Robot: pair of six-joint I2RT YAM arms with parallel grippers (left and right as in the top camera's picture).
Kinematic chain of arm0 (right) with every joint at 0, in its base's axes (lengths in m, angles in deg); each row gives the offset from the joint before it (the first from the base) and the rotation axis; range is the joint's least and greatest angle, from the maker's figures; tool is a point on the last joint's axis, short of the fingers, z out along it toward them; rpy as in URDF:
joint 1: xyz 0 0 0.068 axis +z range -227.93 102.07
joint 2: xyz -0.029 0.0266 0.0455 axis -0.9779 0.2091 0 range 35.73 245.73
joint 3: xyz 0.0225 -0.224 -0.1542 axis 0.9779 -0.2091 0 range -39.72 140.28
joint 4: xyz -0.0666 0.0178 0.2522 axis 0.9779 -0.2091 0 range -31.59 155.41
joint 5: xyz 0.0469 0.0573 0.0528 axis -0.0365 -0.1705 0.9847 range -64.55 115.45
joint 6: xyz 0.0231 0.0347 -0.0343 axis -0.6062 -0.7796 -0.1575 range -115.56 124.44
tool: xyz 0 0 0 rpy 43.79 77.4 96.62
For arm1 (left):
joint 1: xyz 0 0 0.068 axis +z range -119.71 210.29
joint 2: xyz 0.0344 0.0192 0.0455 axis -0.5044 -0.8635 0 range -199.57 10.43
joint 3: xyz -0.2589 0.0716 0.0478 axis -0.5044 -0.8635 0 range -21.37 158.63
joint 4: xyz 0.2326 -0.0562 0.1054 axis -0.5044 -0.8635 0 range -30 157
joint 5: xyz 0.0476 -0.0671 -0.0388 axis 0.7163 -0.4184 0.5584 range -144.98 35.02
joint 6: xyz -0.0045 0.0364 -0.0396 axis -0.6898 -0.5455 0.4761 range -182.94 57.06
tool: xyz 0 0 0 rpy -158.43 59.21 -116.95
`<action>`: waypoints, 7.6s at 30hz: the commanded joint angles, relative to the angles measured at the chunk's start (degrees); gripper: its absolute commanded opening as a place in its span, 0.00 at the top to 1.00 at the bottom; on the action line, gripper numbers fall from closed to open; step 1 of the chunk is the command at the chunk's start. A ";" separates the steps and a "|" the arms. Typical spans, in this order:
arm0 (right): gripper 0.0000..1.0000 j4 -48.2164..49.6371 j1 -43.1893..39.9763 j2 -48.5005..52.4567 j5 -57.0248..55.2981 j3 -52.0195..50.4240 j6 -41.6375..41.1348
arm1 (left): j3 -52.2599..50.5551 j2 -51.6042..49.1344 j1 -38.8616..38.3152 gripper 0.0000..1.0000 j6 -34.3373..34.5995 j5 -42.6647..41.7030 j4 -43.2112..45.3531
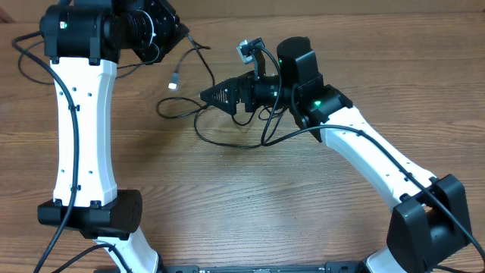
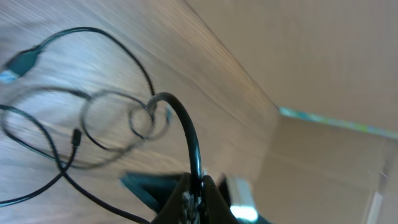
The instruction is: Untangle cables
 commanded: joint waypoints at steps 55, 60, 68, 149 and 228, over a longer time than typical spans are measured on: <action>0.36 0.15 8.35 -0.04 -21.16 0.09 7.54 | 0.35 0.15 9.70 0.96 5.51 -13.88 -15.30; 0.64 0.85 8.39 -0.04 -21.14 0.09 7.50 | 0.35 0.15 9.70 0.96 5.53 -15.26 -15.04; 0.92 0.85 8.37 -0.04 -20.94 0.09 3.96 | 0.35 0.15 11.50 0.96 5.51 -14.51 -14.91; 0.96 19.08 8.22 -1.53 -3.34 0.52 -6.49 | 0.33 0.13 2.62 0.78 1.88 2.08 -19.21; 0.00 -22.67 -3.26 -1.44 -21.18 0.13 -5.86 | 0.17 -21.99 34.99 0.96 10.47 63.73 -14.14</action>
